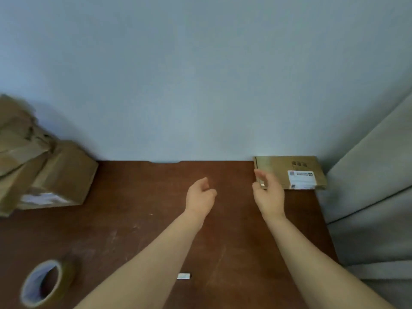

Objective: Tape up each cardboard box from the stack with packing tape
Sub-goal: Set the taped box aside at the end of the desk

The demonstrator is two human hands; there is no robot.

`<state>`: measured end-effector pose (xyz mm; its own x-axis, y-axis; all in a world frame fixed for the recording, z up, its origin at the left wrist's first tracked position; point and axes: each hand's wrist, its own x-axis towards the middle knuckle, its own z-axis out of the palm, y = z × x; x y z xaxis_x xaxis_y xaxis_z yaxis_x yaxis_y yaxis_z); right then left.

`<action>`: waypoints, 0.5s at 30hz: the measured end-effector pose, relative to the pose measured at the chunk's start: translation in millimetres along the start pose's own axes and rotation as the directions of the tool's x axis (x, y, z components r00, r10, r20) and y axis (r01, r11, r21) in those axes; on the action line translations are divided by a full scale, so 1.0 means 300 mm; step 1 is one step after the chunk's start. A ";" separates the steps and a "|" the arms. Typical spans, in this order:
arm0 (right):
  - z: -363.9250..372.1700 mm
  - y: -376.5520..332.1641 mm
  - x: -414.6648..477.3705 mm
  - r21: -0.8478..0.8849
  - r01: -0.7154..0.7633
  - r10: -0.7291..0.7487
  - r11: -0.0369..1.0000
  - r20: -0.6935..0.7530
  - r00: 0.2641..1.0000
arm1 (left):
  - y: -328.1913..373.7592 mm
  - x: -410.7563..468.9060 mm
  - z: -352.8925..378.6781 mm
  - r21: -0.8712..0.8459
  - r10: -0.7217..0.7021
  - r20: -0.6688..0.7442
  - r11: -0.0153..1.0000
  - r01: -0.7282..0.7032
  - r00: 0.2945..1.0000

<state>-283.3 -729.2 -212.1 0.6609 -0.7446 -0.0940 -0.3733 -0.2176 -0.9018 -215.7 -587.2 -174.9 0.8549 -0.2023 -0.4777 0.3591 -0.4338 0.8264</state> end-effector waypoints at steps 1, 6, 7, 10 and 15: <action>0.055 -0.052 -0.027 0.018 0.008 -0.008 1.000 0.041 0.999 | 0.009 -0.003 -0.067 0.029 0.033 -0.001 0.999 -0.033 0.999; 0.355 -0.330 -0.182 0.012 0.101 -0.102 0.995 0.126 0.987 | 0.062 -0.009 -0.445 0.158 0.230 -0.020 0.962 -0.224 0.973; 0.417 -0.389 -0.213 0.017 0.113 -0.114 0.993 0.139 0.984 | 0.072 -0.009 -0.524 0.180 0.273 -0.016 0.947 -0.266 0.962; 0.599 -0.569 -0.302 0.095 0.098 -0.113 0.991 0.177 0.978 | 0.094 -0.010 -0.750 0.193 0.378 -0.016 0.909 -0.368 0.926; 0.819 -0.861 -0.430 0.278 0.087 -0.161 0.957 0.256 0.953 | 0.154 -0.039 -1.059 0.092 0.500 -0.197 0.866 -0.491 0.844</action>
<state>-112.2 -422.1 -70.7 0.8568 -0.5129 -0.0525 -0.1189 -0.0975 -0.9881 -90.0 -325.9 -36.5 0.9743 -0.2146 0.0685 -0.1436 -0.3571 0.9230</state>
